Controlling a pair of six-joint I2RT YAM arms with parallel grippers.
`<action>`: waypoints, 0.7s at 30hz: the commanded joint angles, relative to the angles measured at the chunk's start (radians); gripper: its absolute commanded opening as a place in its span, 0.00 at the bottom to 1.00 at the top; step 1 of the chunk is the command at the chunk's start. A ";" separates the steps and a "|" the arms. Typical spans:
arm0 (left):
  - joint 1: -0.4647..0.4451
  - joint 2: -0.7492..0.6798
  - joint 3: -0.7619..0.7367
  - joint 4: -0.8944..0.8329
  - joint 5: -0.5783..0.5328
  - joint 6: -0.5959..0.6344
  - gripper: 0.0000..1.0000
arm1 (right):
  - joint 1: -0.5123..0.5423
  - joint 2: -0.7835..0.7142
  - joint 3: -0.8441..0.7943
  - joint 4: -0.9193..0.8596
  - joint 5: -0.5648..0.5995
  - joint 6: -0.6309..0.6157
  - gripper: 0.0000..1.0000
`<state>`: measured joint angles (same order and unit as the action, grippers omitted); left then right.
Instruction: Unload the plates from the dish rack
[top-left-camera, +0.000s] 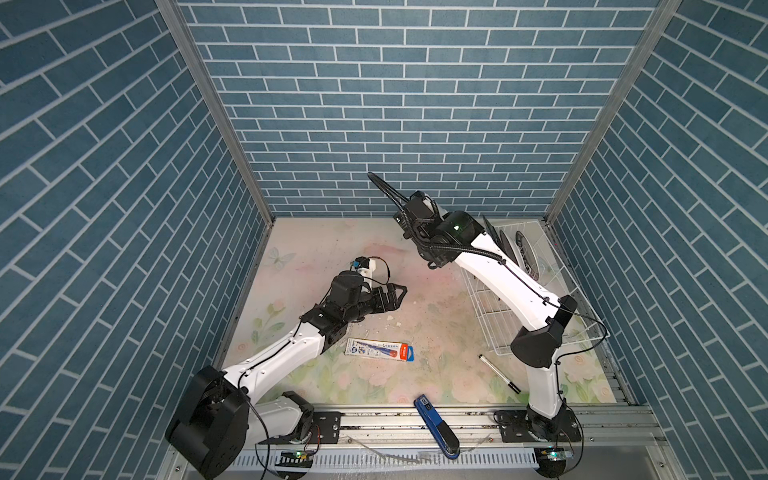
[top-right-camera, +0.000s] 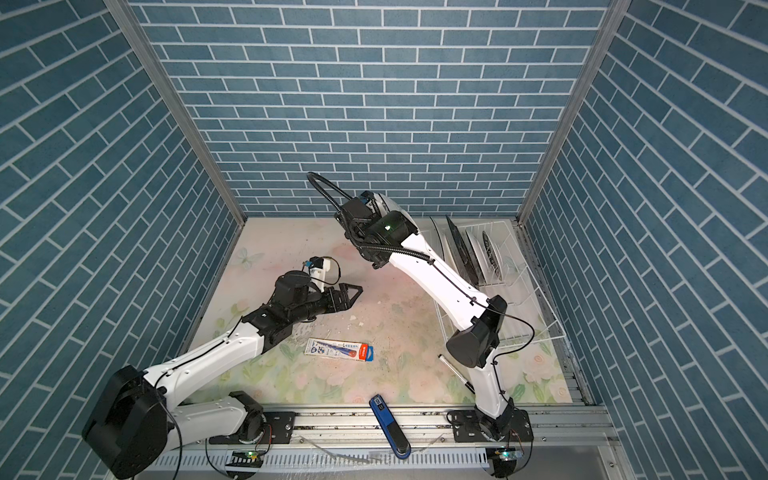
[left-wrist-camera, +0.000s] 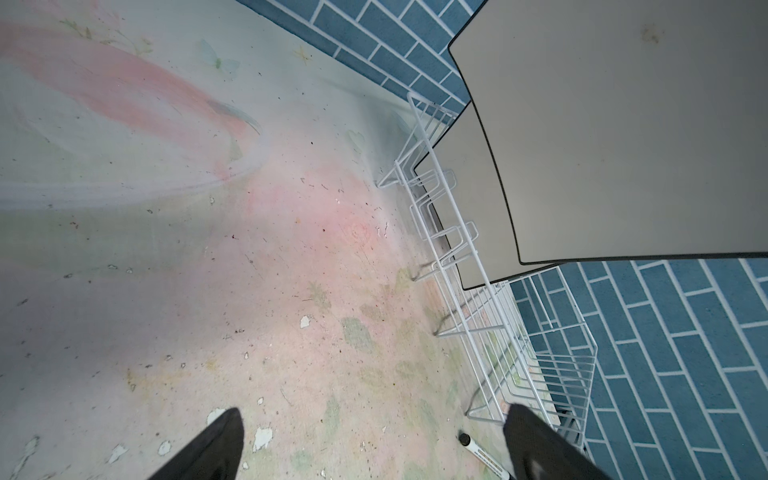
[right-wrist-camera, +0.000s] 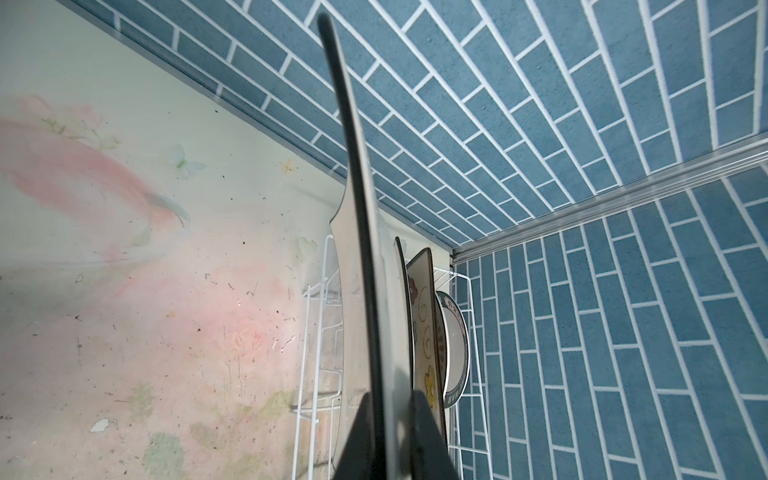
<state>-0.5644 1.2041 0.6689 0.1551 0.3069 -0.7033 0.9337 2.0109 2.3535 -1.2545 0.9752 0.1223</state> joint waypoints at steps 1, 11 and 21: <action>0.002 0.014 -0.008 0.049 0.020 -0.009 1.00 | 0.009 -0.052 0.062 0.033 0.091 -0.042 0.00; 0.033 0.027 -0.026 0.115 0.067 -0.041 1.00 | 0.013 -0.102 0.036 0.100 -0.087 -0.020 0.00; 0.074 -0.008 -0.047 0.107 0.084 -0.049 1.00 | -0.009 -0.135 -0.036 0.193 -0.274 0.013 0.00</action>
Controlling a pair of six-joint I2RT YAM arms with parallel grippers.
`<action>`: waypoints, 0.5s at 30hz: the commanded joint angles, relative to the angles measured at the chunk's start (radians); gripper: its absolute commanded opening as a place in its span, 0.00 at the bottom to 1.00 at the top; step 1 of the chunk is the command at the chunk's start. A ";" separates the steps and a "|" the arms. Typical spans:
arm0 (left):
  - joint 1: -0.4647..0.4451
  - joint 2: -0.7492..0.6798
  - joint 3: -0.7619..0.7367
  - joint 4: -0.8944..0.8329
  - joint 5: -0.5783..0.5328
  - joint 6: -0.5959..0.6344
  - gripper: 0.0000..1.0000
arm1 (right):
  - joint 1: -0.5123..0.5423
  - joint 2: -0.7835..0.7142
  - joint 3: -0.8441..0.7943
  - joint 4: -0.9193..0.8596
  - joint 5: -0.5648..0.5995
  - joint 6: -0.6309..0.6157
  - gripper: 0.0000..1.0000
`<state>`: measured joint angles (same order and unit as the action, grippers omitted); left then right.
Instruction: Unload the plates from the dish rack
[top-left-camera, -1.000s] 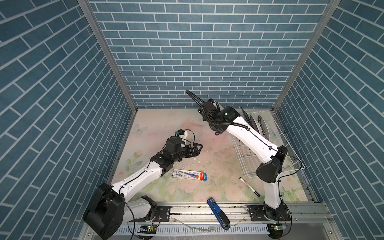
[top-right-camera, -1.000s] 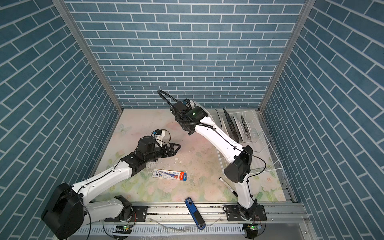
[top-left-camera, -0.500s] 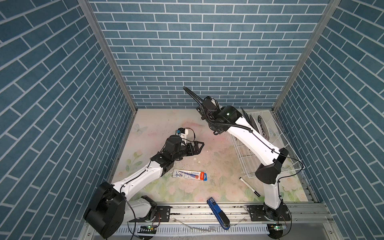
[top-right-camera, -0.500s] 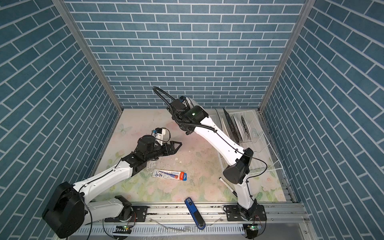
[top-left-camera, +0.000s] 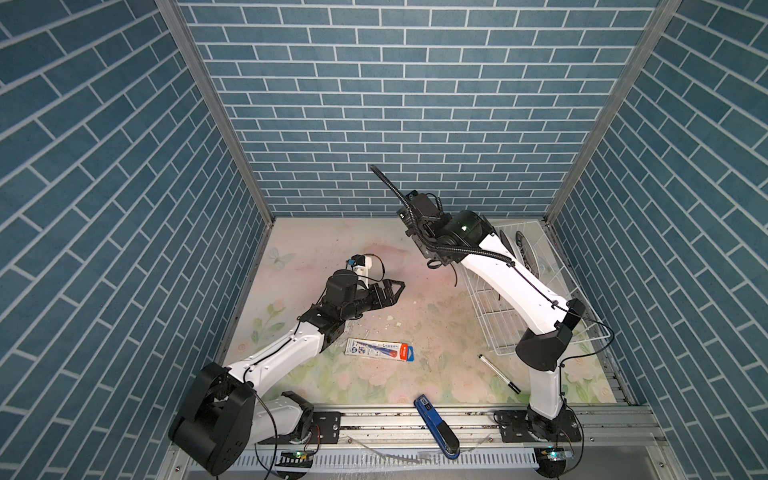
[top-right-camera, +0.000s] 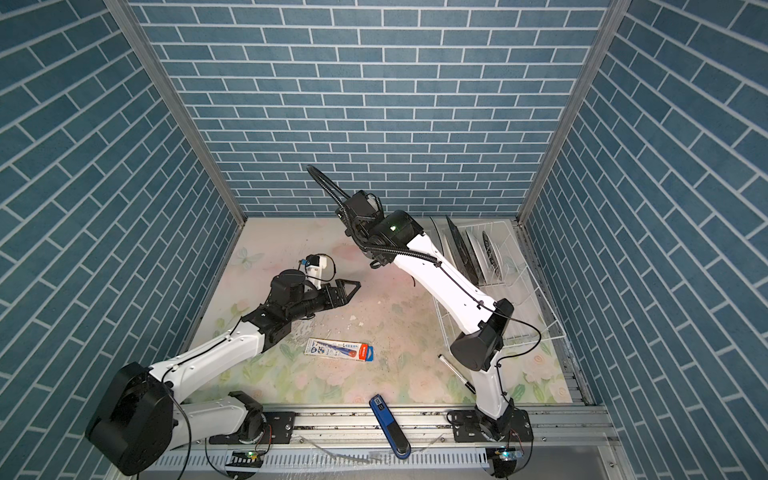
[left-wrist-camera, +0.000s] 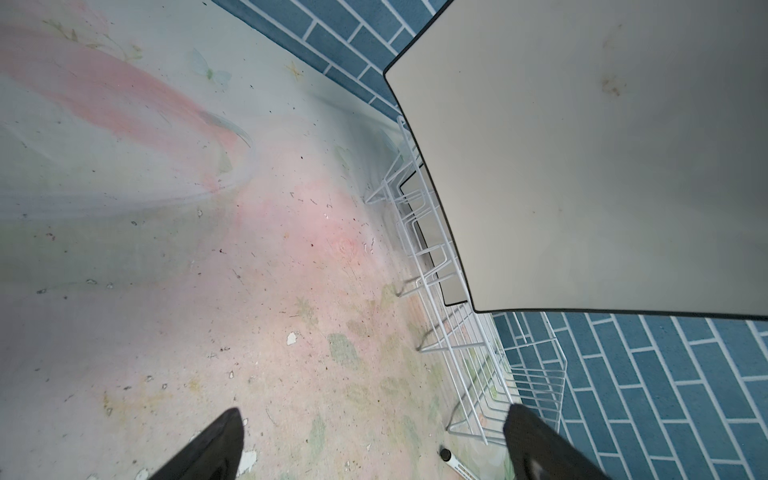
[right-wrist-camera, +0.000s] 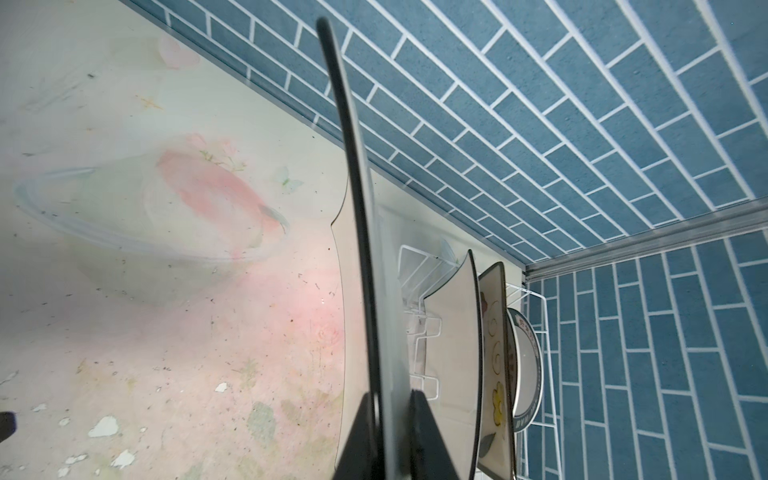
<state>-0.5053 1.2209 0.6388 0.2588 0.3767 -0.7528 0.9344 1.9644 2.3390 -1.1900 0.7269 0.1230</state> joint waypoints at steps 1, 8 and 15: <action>0.017 -0.031 -0.019 -0.003 0.016 0.002 1.00 | -0.016 -0.098 -0.045 0.153 -0.051 0.019 0.00; 0.083 -0.085 -0.040 -0.036 0.064 0.003 1.00 | -0.078 -0.159 -0.215 0.302 -0.255 0.090 0.00; 0.153 -0.129 -0.063 -0.053 0.105 0.000 1.00 | -0.175 -0.271 -0.450 0.503 -0.517 0.198 0.00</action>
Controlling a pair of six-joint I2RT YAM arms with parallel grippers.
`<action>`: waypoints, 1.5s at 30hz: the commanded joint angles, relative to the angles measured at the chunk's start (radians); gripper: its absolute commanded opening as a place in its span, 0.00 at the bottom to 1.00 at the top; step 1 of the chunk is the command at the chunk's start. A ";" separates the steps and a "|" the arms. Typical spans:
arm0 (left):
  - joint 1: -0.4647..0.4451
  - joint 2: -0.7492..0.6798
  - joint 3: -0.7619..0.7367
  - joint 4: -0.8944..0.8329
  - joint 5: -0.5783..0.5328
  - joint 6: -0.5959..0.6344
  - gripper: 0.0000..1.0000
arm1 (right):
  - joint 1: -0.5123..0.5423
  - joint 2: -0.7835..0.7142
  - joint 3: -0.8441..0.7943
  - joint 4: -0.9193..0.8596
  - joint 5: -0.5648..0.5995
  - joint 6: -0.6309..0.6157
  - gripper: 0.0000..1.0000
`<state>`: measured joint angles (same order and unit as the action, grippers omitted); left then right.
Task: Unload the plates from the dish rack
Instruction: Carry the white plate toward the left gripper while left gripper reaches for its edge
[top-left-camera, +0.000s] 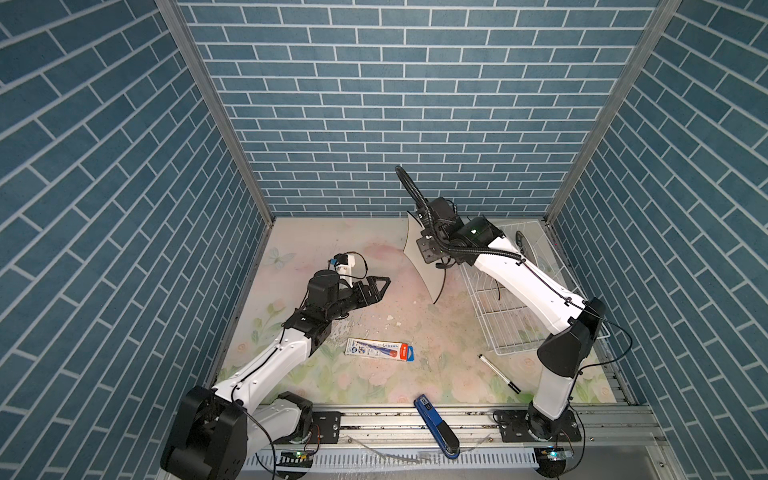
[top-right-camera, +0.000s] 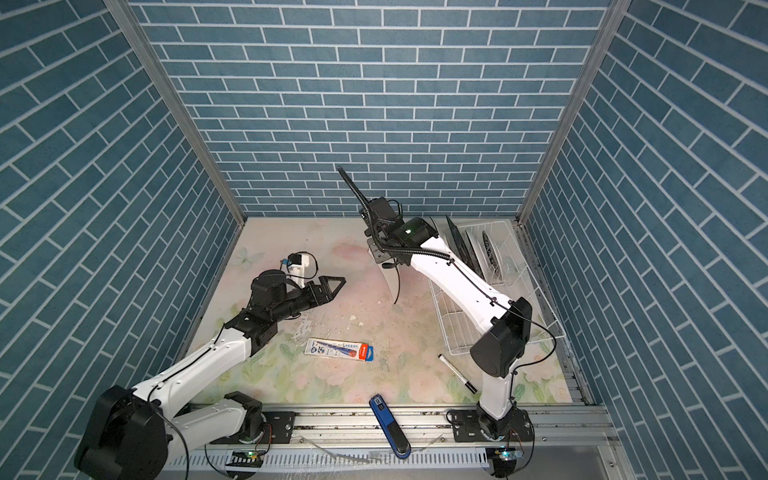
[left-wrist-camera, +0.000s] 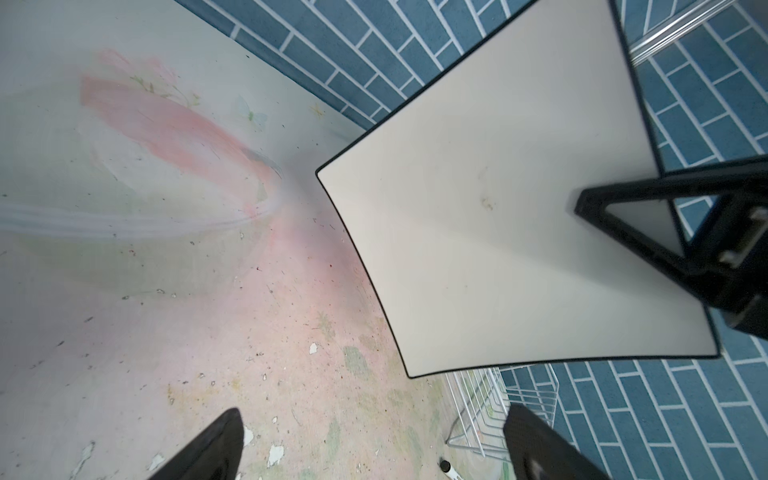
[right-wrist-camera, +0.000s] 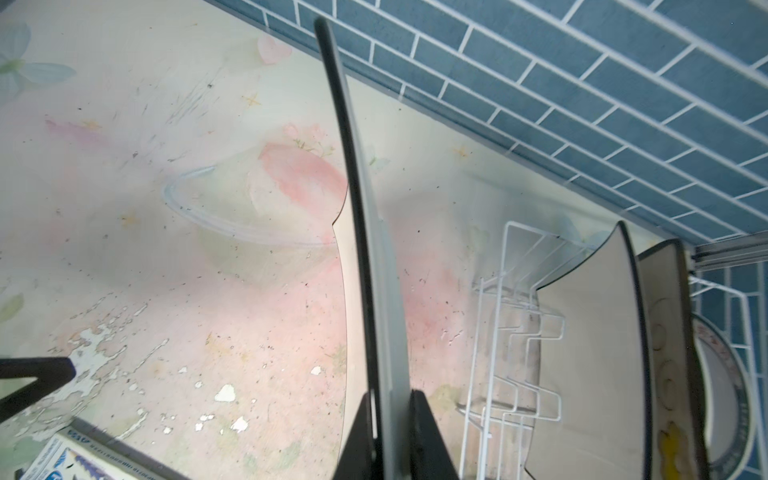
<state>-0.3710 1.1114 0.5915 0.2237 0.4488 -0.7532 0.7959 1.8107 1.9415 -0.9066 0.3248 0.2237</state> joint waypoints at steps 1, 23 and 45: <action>0.023 -0.021 -0.018 -0.018 0.039 -0.001 1.00 | -0.047 -0.128 -0.087 0.249 -0.144 0.110 0.00; 0.139 0.066 -0.024 0.203 0.288 -0.137 0.99 | -0.261 -0.389 -0.626 0.827 -0.675 0.440 0.00; 0.238 0.148 0.053 0.304 0.485 -0.210 0.91 | -0.336 -0.533 -0.893 1.205 -0.908 0.726 0.00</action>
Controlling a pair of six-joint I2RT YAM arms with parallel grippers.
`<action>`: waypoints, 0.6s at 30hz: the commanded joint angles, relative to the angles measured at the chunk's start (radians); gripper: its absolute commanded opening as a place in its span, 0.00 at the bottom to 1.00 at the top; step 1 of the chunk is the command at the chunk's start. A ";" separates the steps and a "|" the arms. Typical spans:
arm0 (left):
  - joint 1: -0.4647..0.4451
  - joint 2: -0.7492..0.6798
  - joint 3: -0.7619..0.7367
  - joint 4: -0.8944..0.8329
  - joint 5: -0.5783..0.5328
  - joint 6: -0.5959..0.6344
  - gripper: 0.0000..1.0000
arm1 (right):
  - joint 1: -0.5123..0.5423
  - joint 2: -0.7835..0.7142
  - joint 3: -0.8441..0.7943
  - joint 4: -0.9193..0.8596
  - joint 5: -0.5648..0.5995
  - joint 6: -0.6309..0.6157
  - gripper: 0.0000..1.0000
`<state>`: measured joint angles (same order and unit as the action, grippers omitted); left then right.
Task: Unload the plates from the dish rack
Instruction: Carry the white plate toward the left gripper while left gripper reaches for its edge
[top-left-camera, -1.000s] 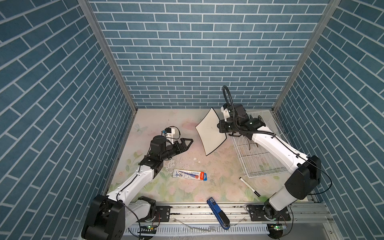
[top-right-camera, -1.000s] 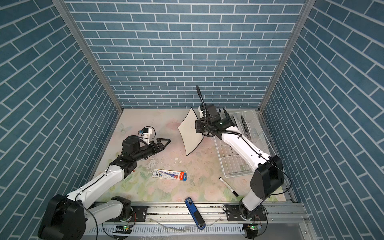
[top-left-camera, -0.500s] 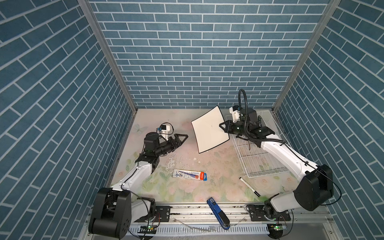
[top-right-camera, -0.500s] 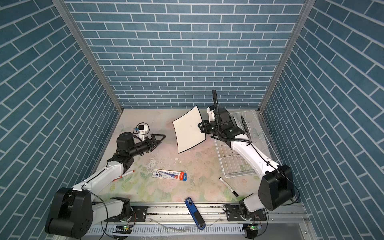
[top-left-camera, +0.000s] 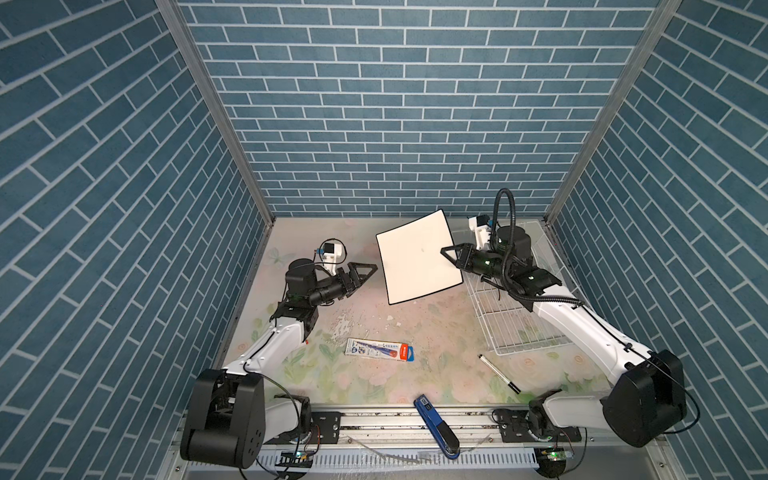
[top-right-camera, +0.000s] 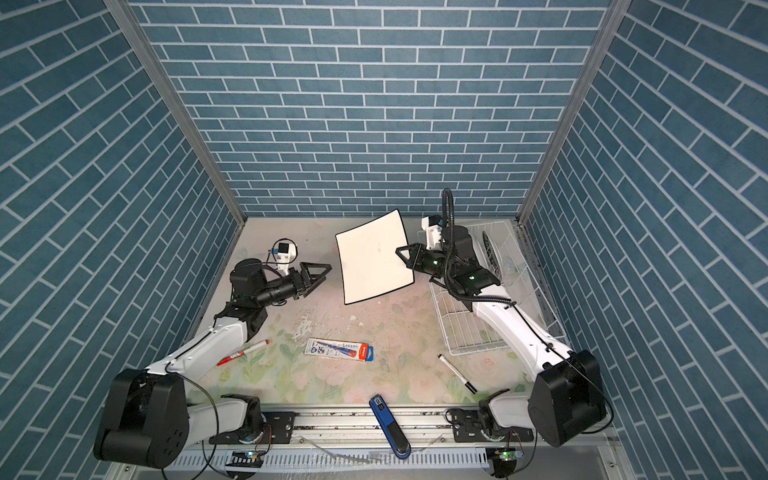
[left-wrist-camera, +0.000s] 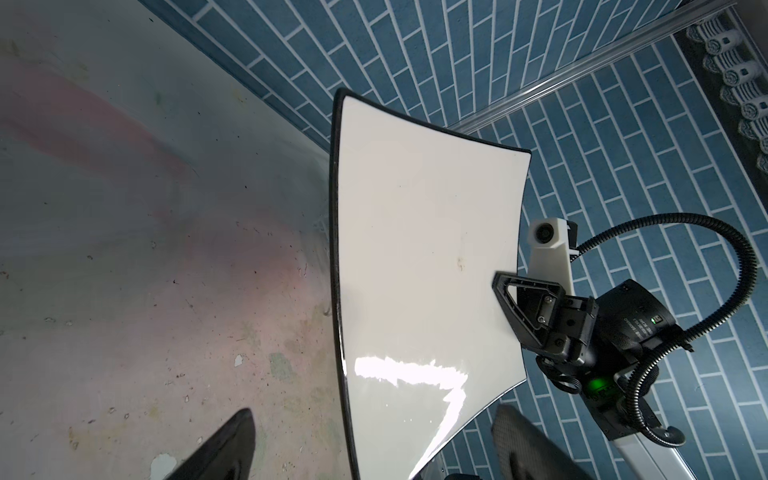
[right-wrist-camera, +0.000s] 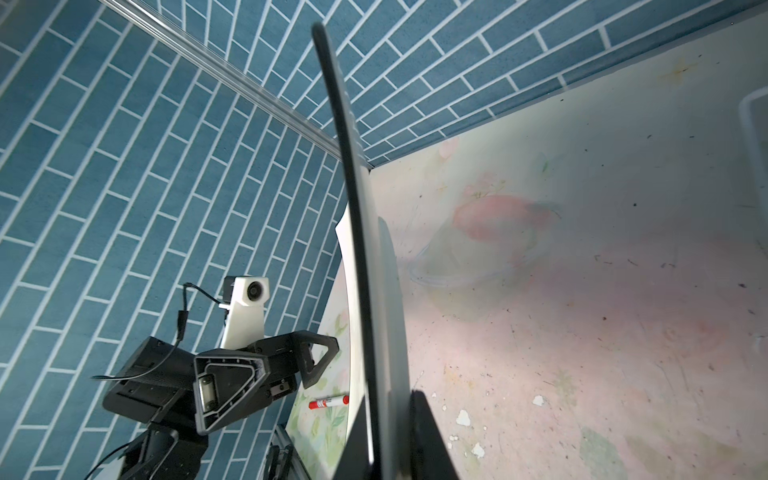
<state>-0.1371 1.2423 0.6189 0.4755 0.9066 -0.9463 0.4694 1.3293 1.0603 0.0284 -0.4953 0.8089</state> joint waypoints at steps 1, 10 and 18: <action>0.004 0.026 0.025 0.076 0.038 -0.033 0.91 | -0.011 -0.046 -0.018 0.293 -0.099 0.160 0.00; 0.004 0.092 0.007 0.267 0.056 -0.163 0.83 | -0.019 -0.020 -0.001 0.304 -0.173 0.215 0.00; 0.001 0.147 0.005 0.474 0.093 -0.315 0.68 | -0.020 0.014 -0.013 0.389 -0.235 0.284 0.00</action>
<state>-0.1371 1.3758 0.6197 0.8108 0.9676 -1.1915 0.4530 1.3613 1.0340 0.1894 -0.6495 0.9749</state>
